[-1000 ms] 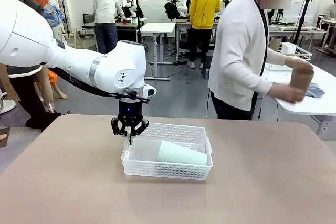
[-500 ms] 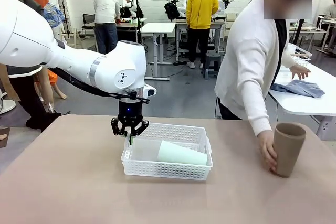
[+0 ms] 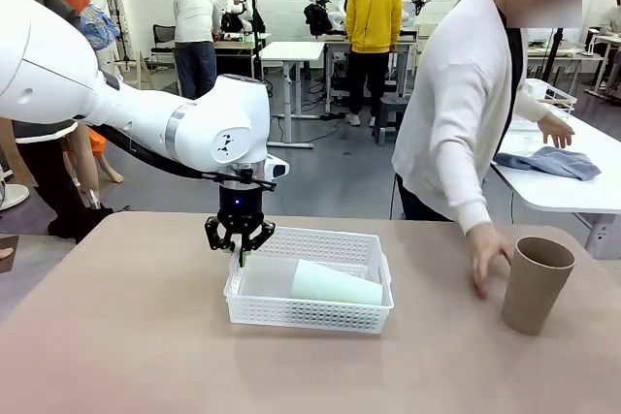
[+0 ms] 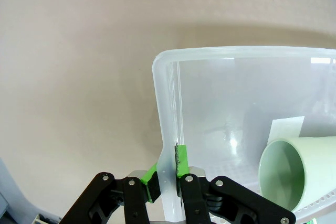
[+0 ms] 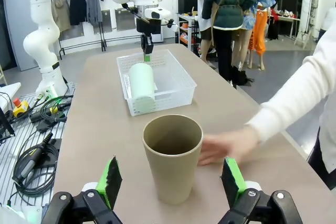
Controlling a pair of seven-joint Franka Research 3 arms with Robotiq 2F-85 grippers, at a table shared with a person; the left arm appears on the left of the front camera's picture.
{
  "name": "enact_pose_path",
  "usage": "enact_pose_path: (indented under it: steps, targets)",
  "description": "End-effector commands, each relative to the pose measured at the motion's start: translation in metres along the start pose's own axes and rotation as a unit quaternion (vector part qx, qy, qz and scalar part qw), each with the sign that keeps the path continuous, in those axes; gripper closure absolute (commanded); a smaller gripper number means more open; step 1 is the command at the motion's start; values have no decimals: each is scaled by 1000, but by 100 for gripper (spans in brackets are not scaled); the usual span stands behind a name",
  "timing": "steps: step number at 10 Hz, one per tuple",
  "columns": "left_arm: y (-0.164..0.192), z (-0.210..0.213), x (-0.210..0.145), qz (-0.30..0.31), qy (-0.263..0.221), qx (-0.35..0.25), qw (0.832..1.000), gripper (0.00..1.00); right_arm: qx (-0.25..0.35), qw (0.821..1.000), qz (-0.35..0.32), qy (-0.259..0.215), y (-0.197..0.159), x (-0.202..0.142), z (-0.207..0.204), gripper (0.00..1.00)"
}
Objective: Clean and organize the cups into the basket.
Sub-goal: Pick up the Reusable plastic cup from the right side of the table and stack it inside the Organizing basket in the center of the table.
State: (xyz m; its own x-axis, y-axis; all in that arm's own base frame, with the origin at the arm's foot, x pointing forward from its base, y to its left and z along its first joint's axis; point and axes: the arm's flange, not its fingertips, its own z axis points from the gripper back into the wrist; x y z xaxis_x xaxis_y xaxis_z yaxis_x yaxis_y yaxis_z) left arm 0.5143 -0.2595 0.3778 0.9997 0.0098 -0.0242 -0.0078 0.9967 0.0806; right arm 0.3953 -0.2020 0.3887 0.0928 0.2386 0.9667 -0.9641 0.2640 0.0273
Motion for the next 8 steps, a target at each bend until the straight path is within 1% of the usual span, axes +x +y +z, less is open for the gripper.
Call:
enact_pose_path:
  steps: [1, 4, 6, 7, 8]
  targets:
    - [0, 1, 0, 1, -1, 1, 1000, 100, -6, 1000, 0, 3, 3, 2, -2, 0]
    - [0, 1, 0, 1, -1, 1, 1000, 100, 0, 1000, 0, 0, 0, 0, 0, 0]
    - [0, 1, 0, 1, -1, 1, 1000, 100, 27, 999, -14, 35, -9, -28, -33, 0]
    - [0, 1, 0, 1, -1, 1, 1000, 100, 42, 998, -16, 34, -11, -43, -39, 0]
    - [0, 1, 0, 1, -1, 1, 1000, 100, 59, 998, -6, 36, -11, -51, -44, 0]
